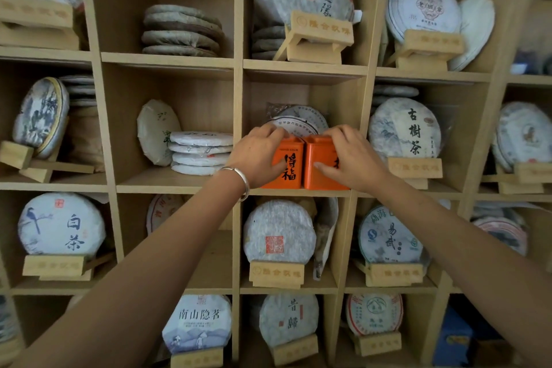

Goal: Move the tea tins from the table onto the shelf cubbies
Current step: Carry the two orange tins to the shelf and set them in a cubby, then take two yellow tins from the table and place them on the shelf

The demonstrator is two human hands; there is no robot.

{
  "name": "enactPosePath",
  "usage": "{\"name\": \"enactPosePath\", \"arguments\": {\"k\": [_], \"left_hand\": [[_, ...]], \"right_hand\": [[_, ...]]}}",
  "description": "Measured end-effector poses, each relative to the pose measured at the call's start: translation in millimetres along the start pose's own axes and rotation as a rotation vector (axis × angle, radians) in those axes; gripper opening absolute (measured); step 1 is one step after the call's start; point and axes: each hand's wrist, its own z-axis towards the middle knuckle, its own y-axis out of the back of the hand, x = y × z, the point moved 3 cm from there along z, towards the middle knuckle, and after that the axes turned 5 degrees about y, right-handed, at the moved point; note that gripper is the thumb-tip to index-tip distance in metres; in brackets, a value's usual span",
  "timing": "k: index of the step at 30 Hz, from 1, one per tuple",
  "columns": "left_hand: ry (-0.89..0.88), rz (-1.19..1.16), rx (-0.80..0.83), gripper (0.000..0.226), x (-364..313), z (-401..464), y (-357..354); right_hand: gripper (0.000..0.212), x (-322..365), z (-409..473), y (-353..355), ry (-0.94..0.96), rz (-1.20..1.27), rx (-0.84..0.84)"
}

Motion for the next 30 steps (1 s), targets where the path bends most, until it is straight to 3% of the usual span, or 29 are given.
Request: {"name": "enactPosePath", "arguments": {"k": [8, 15, 20, 30], "left_hand": [[-0.149, -0.13, 0.115, 0.056, -39, -35, -15], [-0.387, -0.303, 0.213, 0.054, -112, -46, -26], [-0.639, -0.529, 0.228, 0.046, -244, -87, -8], [-1.098, -0.95, 0.273, 0.052, -500, -239, 133]], "right_hand": [[0.062, 20, -64, 29, -0.129, -0.165, 0.086], [0.056, 44, -150, 109, -0.393, -0.384, 0.197], [0.062, 83, -263, 210, -0.659, -0.604, 0.322], [0.06, 240, -463, 448, -1.174, -1.021, 0.463]]}}
